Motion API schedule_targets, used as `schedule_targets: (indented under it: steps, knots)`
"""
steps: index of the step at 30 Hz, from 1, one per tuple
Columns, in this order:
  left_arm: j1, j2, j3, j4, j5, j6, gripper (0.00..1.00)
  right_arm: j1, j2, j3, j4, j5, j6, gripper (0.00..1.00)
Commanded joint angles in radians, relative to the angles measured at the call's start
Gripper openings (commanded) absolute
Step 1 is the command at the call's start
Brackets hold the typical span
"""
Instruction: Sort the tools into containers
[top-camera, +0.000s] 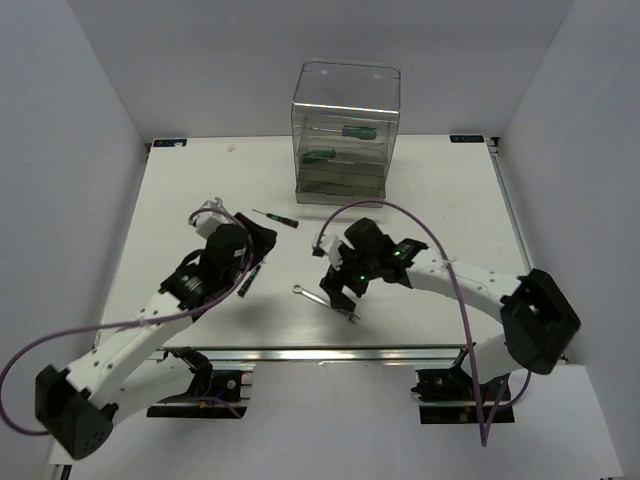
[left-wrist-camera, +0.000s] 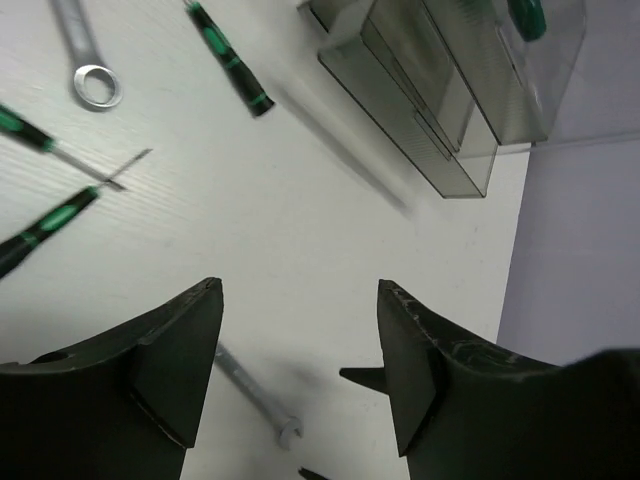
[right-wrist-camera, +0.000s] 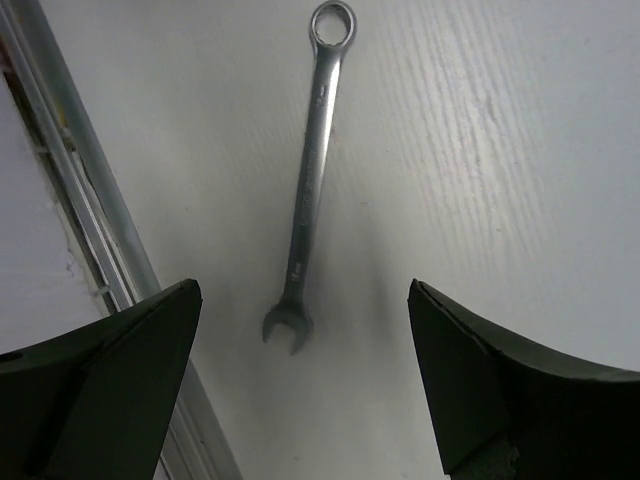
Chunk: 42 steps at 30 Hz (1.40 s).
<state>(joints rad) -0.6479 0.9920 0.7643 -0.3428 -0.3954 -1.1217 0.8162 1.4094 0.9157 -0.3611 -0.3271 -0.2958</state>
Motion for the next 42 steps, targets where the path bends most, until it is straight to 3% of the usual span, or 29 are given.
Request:
schedule_targets:
  steps: [1, 5, 8, 15, 27, 34, 41, 42]
  knots:
    - [0.007, -0.161, -0.01, -0.275, -0.126, -0.029, 0.73, 0.096, 0.098, 0.104, 0.047, 0.157, 0.165, 0.89]
    - [0.007, -0.297, -0.019, -0.448, -0.169, -0.091, 0.73, 0.158, 0.2, 0.15, 0.033, 0.264, 0.231, 0.68]
    - [0.007, -0.384, -0.043, -0.508, -0.186, -0.127, 0.72, 0.178, 0.249, 0.16, 0.013, 0.292, 0.26, 0.62]
    - [0.007, -0.444, -0.059, -0.553, -0.211, -0.145, 0.72, 0.238, 0.299, 0.109, 0.044, 0.427, 0.306, 0.56]
    - [0.007, -0.434, -0.053, -0.561, -0.217, -0.148, 0.72, 0.244, 0.398, 0.109, 0.022, 0.427, 0.3, 0.49]
    - [0.007, -0.467, -0.048, -0.596, -0.237, -0.164, 0.72, 0.244, 0.405, 0.075, 0.011, 0.387, 0.3, 0.31]
    - [0.007, -0.489, -0.062, -0.602, -0.232, -0.179, 0.72, 0.242, 0.404, 0.072, -0.001, 0.382, 0.256, 0.0]
    - [0.007, -0.49, -0.063, -0.602, -0.23, -0.181, 0.72, 0.238, 0.404, 0.084, -0.006, 0.384, 0.253, 0.0]
